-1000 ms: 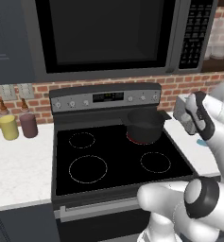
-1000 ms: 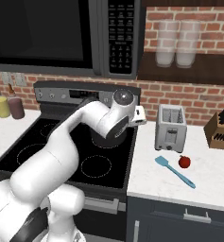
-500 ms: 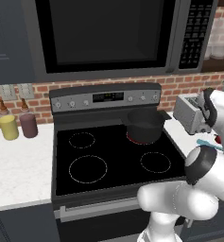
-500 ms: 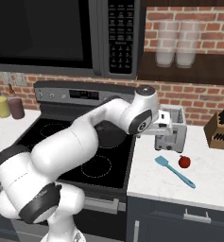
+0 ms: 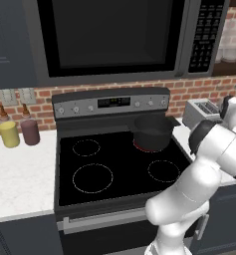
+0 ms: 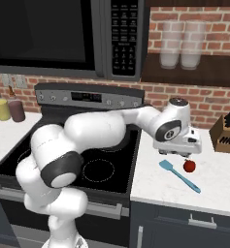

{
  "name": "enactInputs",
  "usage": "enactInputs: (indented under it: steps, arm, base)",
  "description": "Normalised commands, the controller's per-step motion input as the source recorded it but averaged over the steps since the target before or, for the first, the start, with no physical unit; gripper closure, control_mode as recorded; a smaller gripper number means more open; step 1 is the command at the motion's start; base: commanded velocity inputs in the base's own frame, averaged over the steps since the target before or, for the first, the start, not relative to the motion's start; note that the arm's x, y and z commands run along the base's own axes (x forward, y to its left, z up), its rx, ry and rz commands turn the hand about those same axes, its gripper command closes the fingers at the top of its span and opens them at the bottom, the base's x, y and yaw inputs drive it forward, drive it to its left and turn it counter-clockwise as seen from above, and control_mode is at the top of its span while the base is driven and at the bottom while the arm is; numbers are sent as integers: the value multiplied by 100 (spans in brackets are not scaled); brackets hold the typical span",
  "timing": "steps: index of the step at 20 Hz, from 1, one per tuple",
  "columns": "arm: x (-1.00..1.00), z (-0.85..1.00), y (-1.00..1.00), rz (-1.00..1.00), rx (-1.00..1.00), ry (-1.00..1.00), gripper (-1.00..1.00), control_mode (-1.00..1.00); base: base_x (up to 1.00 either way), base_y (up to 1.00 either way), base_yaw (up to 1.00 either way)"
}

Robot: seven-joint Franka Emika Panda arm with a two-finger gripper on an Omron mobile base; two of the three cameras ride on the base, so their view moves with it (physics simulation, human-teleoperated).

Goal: Put the bell pepper and eggplant in the pot. Retrieve the spatula and lightly stir the vegetables in the pot.

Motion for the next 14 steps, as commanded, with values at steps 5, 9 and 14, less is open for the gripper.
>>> enactInputs:
  steps: [5, 9, 14]
  arm:
    - [27, -64, -42, 5, 6, 7, -100, -100]
    - [38, -59, -30, 19, 4, 5, -100, -100]
    - [54, -43, -34, 23, 5, 6, -100, -100]
  base:
    - [0, 0, 0]
    - [0, 0, 0]
    - [0, 0, 0]
